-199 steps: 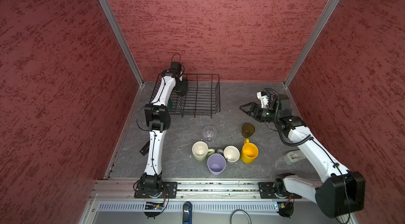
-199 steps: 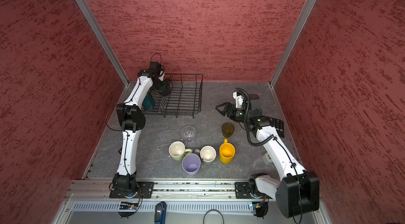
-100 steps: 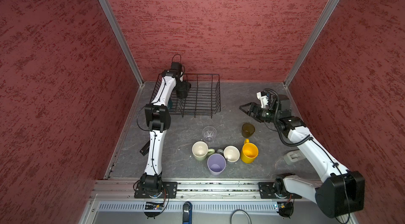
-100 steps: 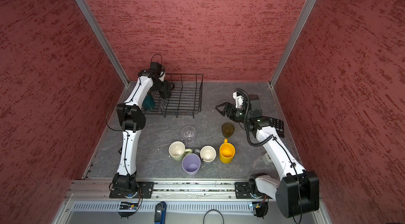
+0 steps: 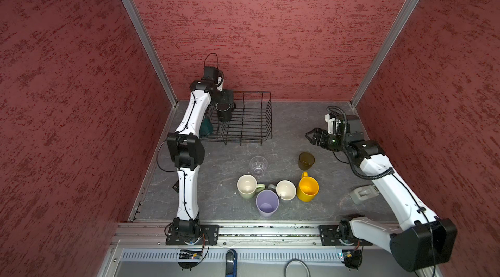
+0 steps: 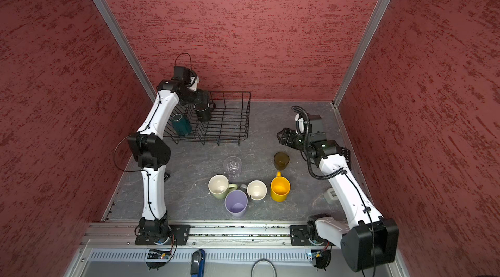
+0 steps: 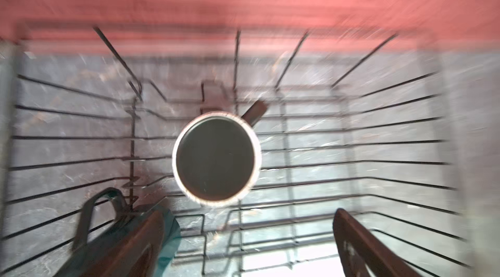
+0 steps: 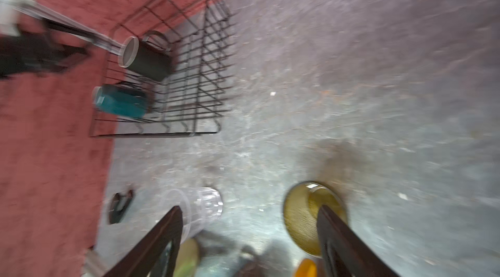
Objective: Load cups into a dish rack
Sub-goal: Place the cup upside down at the dish rack, then pick up the cup from the middle-right of the table.
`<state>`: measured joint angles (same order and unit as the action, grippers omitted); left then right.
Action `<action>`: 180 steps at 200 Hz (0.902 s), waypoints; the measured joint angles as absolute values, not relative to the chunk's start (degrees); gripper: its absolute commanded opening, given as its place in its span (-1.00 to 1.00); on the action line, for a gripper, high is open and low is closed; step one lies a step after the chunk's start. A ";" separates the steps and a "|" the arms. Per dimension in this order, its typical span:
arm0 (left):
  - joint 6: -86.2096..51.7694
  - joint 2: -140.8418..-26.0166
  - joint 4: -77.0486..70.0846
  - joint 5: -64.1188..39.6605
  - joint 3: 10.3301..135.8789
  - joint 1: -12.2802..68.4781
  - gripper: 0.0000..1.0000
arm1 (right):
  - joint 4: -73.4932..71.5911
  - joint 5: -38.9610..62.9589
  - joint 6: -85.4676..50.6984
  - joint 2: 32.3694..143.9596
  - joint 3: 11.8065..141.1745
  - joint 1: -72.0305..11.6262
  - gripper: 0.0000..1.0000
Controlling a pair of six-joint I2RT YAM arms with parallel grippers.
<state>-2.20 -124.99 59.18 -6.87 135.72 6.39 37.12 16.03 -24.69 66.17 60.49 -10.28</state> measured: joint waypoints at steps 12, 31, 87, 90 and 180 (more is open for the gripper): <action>-3.40 -120.20 56.05 -8.51 132.79 5.91 0.96 | 39.13 13.91 -24.08 65.56 60.49 -10.28 0.47; -4.82 -112.53 50.19 -11.00 127.66 5.06 0.95 | 40.51 11.64 -23.94 64.51 59.66 -10.31 0.42; -6.92 -97.36 35.66 -18.92 116.03 4.12 0.97 | 41.71 9.13 -24.01 63.37 53.43 -10.41 0.29; -7.11 -96.60 35.27 -19.38 115.57 4.12 0.97 | 41.71 9.08 -24.01 63.44 53.08 -10.41 0.28; -12.78 -86.02 31.53 -32.67 116.07 -3.16 0.99 | 38.00 9.15 -24.99 68.58 49.10 -10.83 0.08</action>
